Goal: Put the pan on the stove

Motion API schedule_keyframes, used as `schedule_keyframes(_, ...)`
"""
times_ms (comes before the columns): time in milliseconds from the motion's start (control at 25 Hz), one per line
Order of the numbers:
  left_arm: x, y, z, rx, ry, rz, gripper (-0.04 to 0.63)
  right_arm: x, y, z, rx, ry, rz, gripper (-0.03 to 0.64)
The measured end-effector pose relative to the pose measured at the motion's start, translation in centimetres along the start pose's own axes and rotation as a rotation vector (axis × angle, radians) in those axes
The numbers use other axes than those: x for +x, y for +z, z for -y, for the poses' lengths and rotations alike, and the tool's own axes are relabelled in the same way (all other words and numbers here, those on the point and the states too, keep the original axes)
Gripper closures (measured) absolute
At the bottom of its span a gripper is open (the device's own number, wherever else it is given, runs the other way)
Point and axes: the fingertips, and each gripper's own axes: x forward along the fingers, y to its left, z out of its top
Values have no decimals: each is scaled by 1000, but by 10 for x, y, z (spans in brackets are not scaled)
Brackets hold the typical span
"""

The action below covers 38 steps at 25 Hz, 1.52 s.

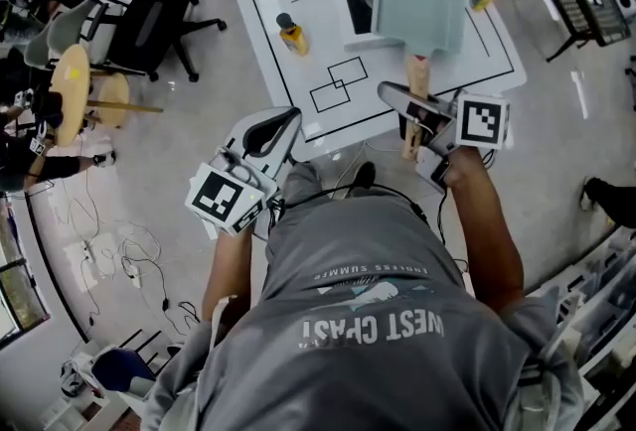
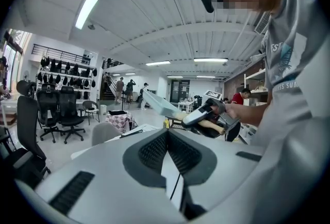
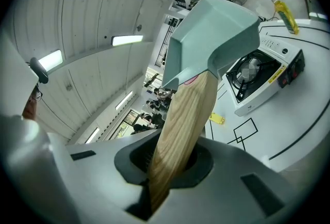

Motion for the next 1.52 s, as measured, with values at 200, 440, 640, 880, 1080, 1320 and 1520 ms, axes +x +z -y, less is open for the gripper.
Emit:
schedule_keyframes(200, 14, 0, -9, 2, -59, 7, 597, 6, 6, 5, 2, -23, 18, 584)
schedule_keyframes(440, 33, 7, -25, 12, -148, 15, 597, 13, 18, 11, 13, -74, 68, 584)
schedule_keyframes(640, 48, 11, -40, 13, -201, 17, 597, 19, 29, 21, 23, -104, 100, 584)
schedule_keyframes(880, 62, 8, -57, 5, -238, 7, 597, 26, 39, 42, 32, -135, 117, 584)
schedule_keyframes(1080, 70, 1, -67, -7, -255, -9, 597, 35, 44, 55, 51, -149, 120, 584)
schedule_keyframes(1320, 77, -5, -76, -21, -260, -19, 597, 45, 49, 70, 69, -146, 117, 584)
schedule_keyframes(1520, 82, -11, -83, -36, -260, -32, 597, 55, 54, 83, 81, -137, 114, 584)
